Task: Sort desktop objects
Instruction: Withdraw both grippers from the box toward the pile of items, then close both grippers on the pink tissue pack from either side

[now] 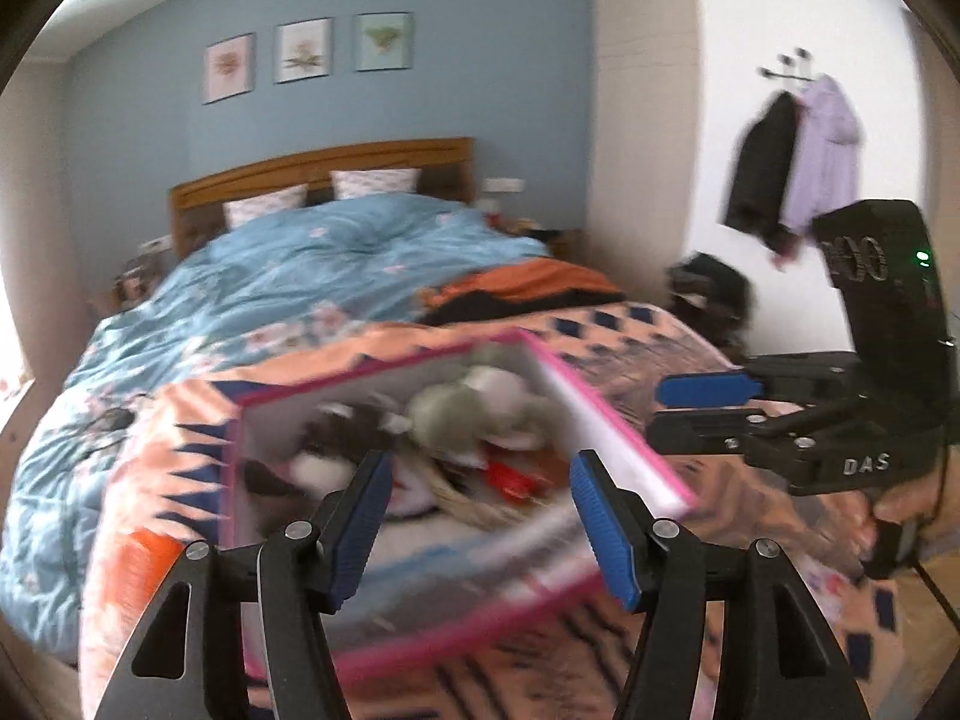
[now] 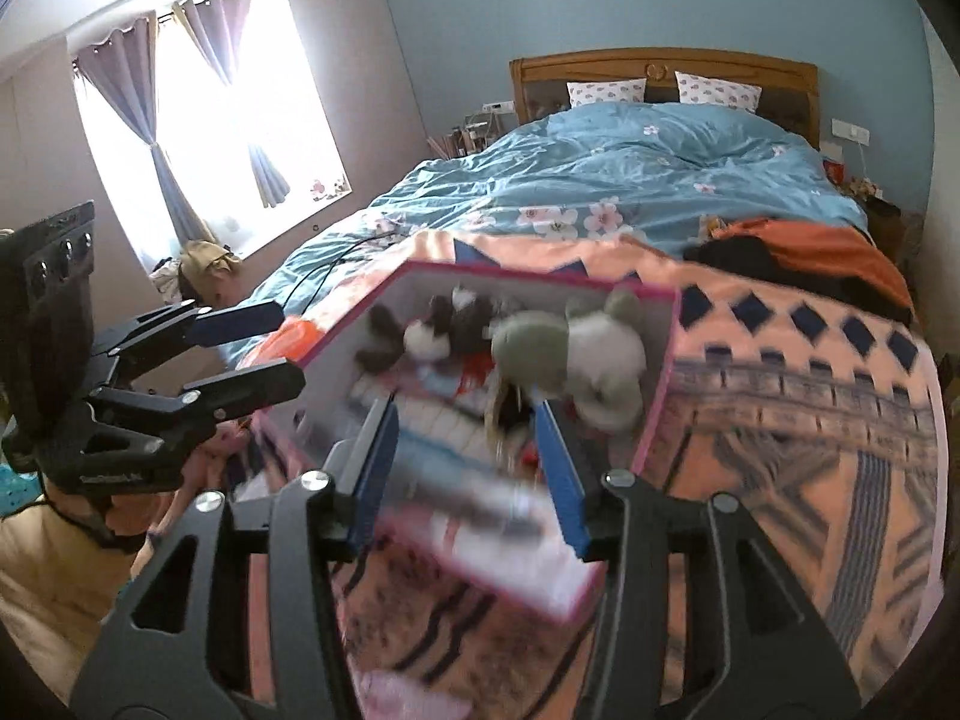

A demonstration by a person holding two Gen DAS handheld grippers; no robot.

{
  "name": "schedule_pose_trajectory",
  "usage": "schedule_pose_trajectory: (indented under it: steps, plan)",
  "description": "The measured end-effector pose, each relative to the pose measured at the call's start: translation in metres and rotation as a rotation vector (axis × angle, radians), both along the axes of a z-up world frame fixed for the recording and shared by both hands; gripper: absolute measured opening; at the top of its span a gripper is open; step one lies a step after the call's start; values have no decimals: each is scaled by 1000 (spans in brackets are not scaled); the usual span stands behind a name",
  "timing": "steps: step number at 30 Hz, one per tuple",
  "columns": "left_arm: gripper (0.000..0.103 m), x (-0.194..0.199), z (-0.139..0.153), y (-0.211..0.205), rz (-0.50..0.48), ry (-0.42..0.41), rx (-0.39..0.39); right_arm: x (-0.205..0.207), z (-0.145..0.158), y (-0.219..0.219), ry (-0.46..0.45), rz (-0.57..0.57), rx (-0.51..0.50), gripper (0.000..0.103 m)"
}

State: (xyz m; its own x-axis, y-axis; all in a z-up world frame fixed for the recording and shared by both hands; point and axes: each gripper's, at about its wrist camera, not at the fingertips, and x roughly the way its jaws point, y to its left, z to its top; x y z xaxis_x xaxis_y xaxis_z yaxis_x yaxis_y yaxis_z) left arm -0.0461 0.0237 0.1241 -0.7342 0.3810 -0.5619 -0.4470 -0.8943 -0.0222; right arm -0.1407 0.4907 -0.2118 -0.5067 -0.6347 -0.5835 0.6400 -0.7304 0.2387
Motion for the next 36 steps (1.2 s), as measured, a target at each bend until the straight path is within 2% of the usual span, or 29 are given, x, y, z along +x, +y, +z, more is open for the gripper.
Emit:
schedule_pose_trajectory:
  steps: [5,8,16,21,27,29,36]
  plan:
    - [63,43,-22,46,-169,-52,-3,52,-27,45,-39,-54,-23,50]
    - [63,63,-39,80,-260,-95,-38,80,-48,79,-81,-136,-22,50]
    - [63,101,-79,147,-421,-227,-113,130,-95,160,-175,-341,-34,50]
    - [63,113,-104,180,-473,-345,-141,143,-119,196,-231,-418,-49,50]
    - [56,114,-131,206,-500,-487,-124,148,-133,212,-259,-422,-99,50]
    - [55,113,-137,211,-501,-509,-126,149,-138,215,-270,-417,-116,50]
    - [34,107,-154,223,-505,-611,-108,150,-151,222,-310,-405,-174,50]
